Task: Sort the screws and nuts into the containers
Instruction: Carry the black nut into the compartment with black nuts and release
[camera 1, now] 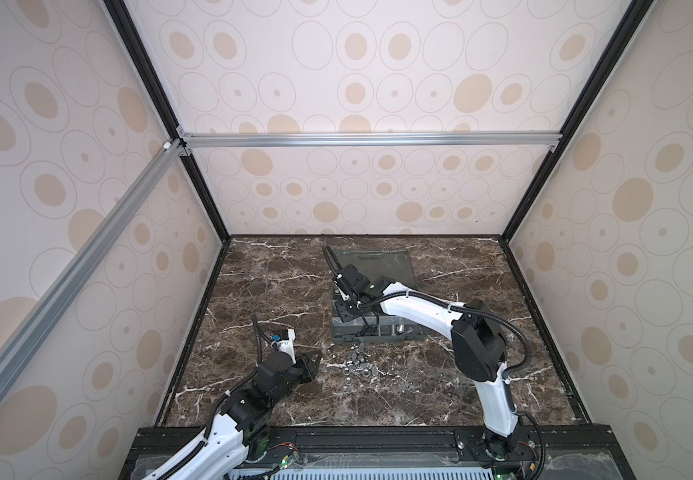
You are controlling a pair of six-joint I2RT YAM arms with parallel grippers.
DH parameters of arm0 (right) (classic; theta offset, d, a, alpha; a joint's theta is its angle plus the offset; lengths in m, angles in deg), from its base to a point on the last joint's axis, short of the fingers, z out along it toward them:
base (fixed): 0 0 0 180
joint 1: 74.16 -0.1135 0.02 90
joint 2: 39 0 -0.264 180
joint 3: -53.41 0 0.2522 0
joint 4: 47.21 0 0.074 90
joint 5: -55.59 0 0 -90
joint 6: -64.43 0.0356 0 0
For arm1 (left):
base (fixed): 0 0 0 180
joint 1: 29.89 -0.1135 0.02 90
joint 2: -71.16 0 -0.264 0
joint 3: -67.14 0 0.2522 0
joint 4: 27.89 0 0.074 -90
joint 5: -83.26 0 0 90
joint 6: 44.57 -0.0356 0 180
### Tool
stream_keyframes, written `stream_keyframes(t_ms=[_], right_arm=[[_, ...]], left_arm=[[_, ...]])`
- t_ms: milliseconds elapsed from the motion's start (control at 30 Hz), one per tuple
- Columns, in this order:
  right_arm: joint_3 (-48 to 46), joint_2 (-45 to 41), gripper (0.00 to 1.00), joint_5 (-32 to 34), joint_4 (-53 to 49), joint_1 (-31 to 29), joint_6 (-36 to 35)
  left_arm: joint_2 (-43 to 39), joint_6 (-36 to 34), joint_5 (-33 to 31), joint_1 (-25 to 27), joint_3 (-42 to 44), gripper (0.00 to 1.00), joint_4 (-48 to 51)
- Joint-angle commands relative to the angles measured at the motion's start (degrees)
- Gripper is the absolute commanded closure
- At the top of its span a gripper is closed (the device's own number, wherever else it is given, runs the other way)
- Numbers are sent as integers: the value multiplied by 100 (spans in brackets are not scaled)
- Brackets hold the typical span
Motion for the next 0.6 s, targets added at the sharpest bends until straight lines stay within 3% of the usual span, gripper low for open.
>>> stream_keyframes(t_ms=[0, 200, 367, 567], right_arm=[[251, 77, 78, -107, -273, 56, -22], [408, 195, 76, -179, -279, 63, 3], [531, 218, 60, -258, -380, 69, 11], [377, -12, 58, -258, -367, 74, 36]], left_arm=[[-26, 121, 22, -27, 25, 60, -120], [-40, 182, 72, -27, 95, 60, -156], [-81, 191, 74, -28, 105, 60, -119], [-125, 247, 74, -23, 140, 59, -135]])
